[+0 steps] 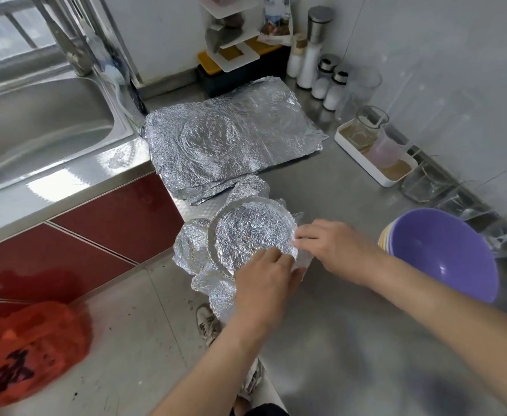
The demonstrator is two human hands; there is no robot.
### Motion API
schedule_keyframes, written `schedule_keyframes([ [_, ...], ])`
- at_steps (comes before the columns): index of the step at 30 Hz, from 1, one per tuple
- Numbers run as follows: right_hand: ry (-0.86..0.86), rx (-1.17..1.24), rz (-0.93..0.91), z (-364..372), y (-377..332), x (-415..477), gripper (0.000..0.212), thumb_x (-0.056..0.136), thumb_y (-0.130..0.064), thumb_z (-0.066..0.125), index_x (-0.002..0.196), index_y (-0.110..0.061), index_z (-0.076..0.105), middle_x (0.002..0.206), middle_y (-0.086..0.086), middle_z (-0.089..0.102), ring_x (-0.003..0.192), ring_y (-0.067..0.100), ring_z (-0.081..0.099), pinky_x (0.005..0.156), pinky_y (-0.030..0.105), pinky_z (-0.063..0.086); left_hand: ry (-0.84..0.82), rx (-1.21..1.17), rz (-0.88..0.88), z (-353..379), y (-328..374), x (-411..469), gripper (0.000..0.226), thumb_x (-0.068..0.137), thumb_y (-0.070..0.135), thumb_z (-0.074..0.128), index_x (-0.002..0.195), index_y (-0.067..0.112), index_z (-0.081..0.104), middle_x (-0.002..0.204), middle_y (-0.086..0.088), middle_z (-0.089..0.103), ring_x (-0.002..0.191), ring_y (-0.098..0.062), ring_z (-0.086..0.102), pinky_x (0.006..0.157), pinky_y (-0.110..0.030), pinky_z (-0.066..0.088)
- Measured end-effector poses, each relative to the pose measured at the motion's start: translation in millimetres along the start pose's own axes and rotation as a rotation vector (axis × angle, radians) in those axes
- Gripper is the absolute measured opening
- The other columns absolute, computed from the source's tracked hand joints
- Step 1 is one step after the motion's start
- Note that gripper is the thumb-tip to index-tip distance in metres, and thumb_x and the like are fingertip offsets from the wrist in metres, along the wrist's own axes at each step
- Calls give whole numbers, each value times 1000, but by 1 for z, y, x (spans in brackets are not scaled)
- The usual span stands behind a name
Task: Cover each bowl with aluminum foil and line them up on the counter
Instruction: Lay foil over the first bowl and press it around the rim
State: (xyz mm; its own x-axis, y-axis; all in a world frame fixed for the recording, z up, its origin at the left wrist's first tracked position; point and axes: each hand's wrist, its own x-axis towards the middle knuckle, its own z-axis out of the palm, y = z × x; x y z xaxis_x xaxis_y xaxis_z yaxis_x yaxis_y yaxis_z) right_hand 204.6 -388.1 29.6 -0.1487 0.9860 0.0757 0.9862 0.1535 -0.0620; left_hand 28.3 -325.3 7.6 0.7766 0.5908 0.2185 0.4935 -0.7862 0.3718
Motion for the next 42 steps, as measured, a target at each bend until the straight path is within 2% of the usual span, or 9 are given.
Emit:
schedule_keyframes([
  [4, -68, -109, -102, 2, 14, 2, 27, 79, -10, 37, 81, -13, 64, 89, 1, 62, 68, 21, 56, 42, 32, 46, 14, 22, 3, 5, 6, 11, 33, 82, 37, 46, 60, 18, 60, 61, 2, 53, 57, -20, 55, 44, -27, 38],
  [8, -51, -135, -228, 2, 18, 4, 22, 81, -7, 42, 82, -13, 63, 91, 2, 64, 71, 22, 58, 47, 33, 48, 3, 13, 42, 2, 2, 10, 30, 84, 31, 49, 59, 17, 59, 60, 2, 53, 56, -20, 54, 42, -27, 38],
  [13, -8, -196, -376, 2, 13, 2, 19, 83, -2, 49, 77, -16, 61, 80, 0, 61, 68, 19, 53, 53, 29, 40, -60, 42, 213, -2, -20, 0, 27, 62, 14, 86, 61, 20, 60, 61, 4, 51, 57, -17, 50, 45, -27, 34],
  [20, 60, -182, -390, 13, -1, 0, 15, 86, -2, 54, 79, -14, 61, 77, 1, 57, 68, 20, 53, 53, 30, 41, -54, 20, 291, -12, -46, -5, 11, 81, 14, 73, 73, 17, 66, 72, 4, 57, 68, -18, 50, 54, -33, 44],
  [24, 88, -178, -373, 15, -4, 6, 17, 85, 2, 53, 78, -11, 62, 75, 3, 56, 67, 21, 52, 54, 31, 44, -85, 12, 260, -14, -61, -7, 14, 72, 6, 77, 81, 15, 70, 79, 2, 59, 72, -20, 52, 57, -35, 46],
  [33, 97, -225, -432, 7, 4, 3, 19, 83, 3, 52, 74, -12, 59, 72, 4, 54, 64, 22, 49, 59, 31, 43, -75, 105, 332, -13, -32, -7, 27, 62, 7, 82, 58, 17, 57, 60, 1, 49, 57, -17, 44, 55, -26, 26],
  [38, 118, -185, -286, 6, 20, -4, 14, 84, 1, 55, 85, -9, 65, 87, 7, 63, 77, 26, 59, 64, 35, 52, -69, -33, 167, 2, -9, -7, 16, 69, 16, 80, 69, 16, 64, 65, 1, 54, 59, -19, 50, 47, -29, 42],
  [39, 147, -148, -185, 5, 21, -4, 13, 82, 1, 58, 87, -7, 66, 89, 9, 64, 78, 28, 60, 63, 37, 52, -64, -119, 147, 4, -6, -6, 7, 76, 20, 72, 78, 15, 67, 71, 1, 58, 63, -21, 55, 49, -29, 47],
  [42, 309, 106, 270, 0, 13, -5, 17, 79, 1, 59, 91, -7, 68, 89, 8, 64, 77, 28, 59, 63, 33, 50, -94, -295, 127, -9, -6, -3, 22, 86, 27, 56, 97, 16, 72, 87, 3, 67, 76, -19, 63, 59, -24, 51],
])
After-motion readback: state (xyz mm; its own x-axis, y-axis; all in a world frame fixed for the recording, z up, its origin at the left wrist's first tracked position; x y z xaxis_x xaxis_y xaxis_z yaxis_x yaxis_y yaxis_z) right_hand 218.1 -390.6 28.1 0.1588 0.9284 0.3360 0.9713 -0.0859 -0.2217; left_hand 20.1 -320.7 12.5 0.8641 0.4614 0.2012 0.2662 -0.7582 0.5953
